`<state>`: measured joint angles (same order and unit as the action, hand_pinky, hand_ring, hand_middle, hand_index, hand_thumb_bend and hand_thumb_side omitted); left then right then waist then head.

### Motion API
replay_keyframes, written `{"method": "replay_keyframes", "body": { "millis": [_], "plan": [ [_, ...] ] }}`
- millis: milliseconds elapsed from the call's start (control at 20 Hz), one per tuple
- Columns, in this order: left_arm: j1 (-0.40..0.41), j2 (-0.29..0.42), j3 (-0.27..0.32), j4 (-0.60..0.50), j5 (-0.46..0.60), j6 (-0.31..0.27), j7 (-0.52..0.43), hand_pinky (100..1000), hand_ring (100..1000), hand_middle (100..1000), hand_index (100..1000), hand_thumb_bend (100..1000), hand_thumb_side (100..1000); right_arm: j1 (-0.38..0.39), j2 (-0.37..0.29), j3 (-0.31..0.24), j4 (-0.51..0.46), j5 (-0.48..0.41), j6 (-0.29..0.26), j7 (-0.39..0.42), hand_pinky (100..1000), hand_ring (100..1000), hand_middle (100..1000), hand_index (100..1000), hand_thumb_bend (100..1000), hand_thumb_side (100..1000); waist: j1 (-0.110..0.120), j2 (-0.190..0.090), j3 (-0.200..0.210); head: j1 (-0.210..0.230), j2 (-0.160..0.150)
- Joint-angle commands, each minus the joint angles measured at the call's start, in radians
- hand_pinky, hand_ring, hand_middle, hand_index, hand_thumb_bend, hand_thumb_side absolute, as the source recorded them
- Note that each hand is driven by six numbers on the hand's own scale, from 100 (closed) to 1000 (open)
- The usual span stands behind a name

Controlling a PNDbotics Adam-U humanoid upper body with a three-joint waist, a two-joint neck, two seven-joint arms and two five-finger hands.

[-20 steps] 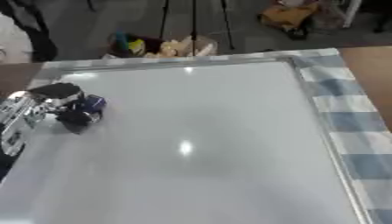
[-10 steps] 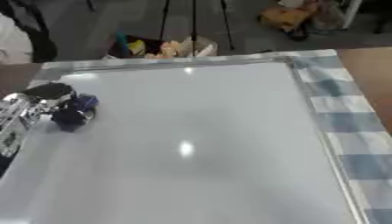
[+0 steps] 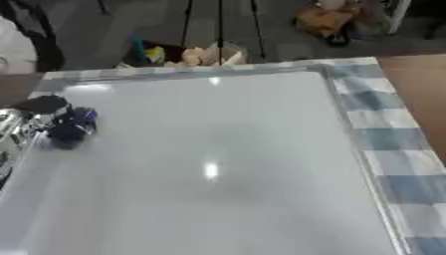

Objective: Wipe the whiteboard clean with a brush.

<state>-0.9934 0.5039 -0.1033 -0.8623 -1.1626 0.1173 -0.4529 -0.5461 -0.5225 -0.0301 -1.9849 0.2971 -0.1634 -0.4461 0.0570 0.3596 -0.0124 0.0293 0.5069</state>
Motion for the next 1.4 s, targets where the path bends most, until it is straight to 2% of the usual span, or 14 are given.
{"method": "replay_keyframes", "body": {
  "millis": [50, 650, 1400],
  "plan": [
    [0.016, 0.038, 0.013, 0.033, 0.0, 0.012, 0.005, 370, 511, 465, 776, 100, 771, -0.01, -0.018, -0.009, -0.015, -0.004, -0.001, -0.004, 793, 817, 730, 784, 100, 866, -0.01, -0.017, 0.003, -0.002, -0.009],
    [0.026, 0.06, 0.025, 0.033, 0.027, 0.028, 0.014, 366, 508, 463, 776, 100, 770, -0.009, -0.018, -0.01, -0.015, -0.003, 0.0, -0.005, 793, 817, 730, 785, 100, 866, -0.015, -0.021, 0.01, 0.0, -0.007],
    [0.026, 0.071, 0.037, 0.049, -0.006, 0.039, 0.042, 369, 510, 462, 776, 100, 759, -0.009, -0.019, -0.008, -0.015, -0.003, 0.001, -0.001, 793, 817, 730, 785, 100, 866, -0.015, -0.024, 0.019, 0.002, -0.007]
  ]
}}
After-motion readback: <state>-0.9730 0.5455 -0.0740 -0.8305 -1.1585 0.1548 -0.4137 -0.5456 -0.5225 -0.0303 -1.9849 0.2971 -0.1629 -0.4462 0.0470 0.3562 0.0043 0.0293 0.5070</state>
